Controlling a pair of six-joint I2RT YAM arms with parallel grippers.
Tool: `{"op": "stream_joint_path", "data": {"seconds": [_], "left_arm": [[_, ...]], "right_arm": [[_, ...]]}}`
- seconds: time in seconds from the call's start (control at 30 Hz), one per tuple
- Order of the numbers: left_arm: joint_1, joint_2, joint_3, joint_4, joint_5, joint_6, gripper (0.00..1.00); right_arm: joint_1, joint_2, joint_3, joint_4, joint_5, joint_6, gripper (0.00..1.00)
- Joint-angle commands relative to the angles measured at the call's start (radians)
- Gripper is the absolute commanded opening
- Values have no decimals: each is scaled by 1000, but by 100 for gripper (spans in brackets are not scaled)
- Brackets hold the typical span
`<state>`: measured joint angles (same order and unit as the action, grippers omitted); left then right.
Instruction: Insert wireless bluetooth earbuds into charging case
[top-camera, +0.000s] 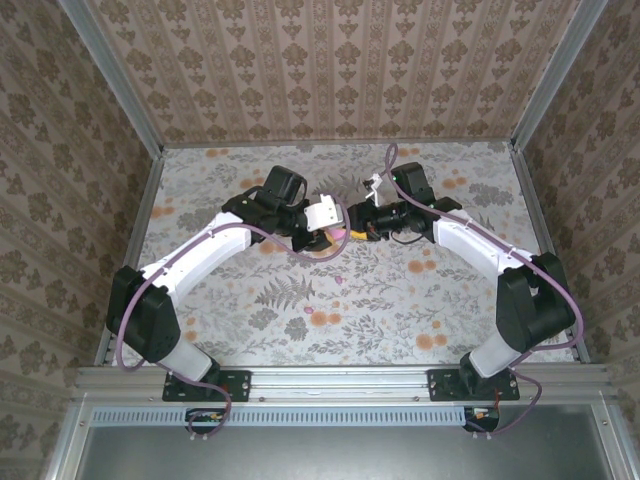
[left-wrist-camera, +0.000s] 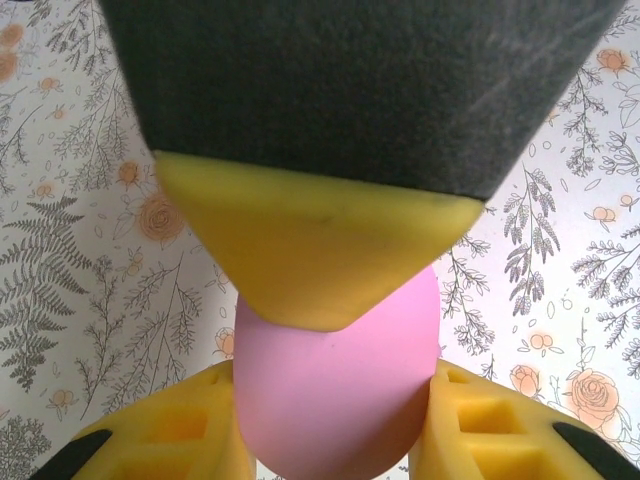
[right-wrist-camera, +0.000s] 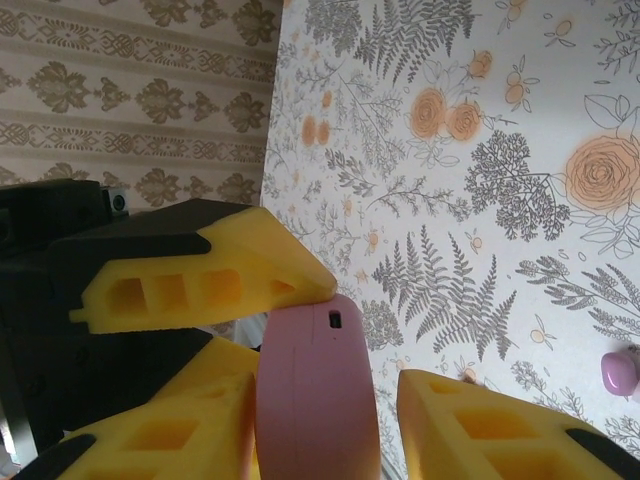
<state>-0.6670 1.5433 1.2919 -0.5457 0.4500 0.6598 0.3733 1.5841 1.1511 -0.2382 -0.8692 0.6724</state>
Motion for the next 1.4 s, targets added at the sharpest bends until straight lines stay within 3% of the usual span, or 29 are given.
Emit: {"op": "stream_joint_path", "data": {"seconds": [0.0,0.2,0.4,0.43,0.5,0.57,0.73,0.97,1.17,1.37], "left_arm": [[-5,-13,22,-14,2,24,26],[-5,-10,26,-21,-2,26,26],[-5,-14,21,-14,-12,16,28],[-4,-16,20,-9,-11,10,31],[-4,-29,2,25,-12,-4,51],[2,-54,-25,73,9,-20,56],[89,-183,-193,389,144,-194,72],[221,-304,-425,928,368,-526,75],[242,-273,-443,1041,477,-580,74],[221,-227,-471,1216,464,-613,74]], "right_arm": [[3,13,27,-46,-27,-29,43],[3,13,26,-52,-20,-34,41],[1,7,29,-47,-20,-33,31],[1,6,27,-45,-19,-30,30],[-1,-2,21,-24,-19,-14,27],[-9,-18,7,19,-28,13,26],[-50,-66,-55,222,-105,150,25],[-100,-125,-79,441,-187,325,24],[-128,-144,-62,644,-211,523,25],[-128,-102,-40,792,-225,743,25]]}}
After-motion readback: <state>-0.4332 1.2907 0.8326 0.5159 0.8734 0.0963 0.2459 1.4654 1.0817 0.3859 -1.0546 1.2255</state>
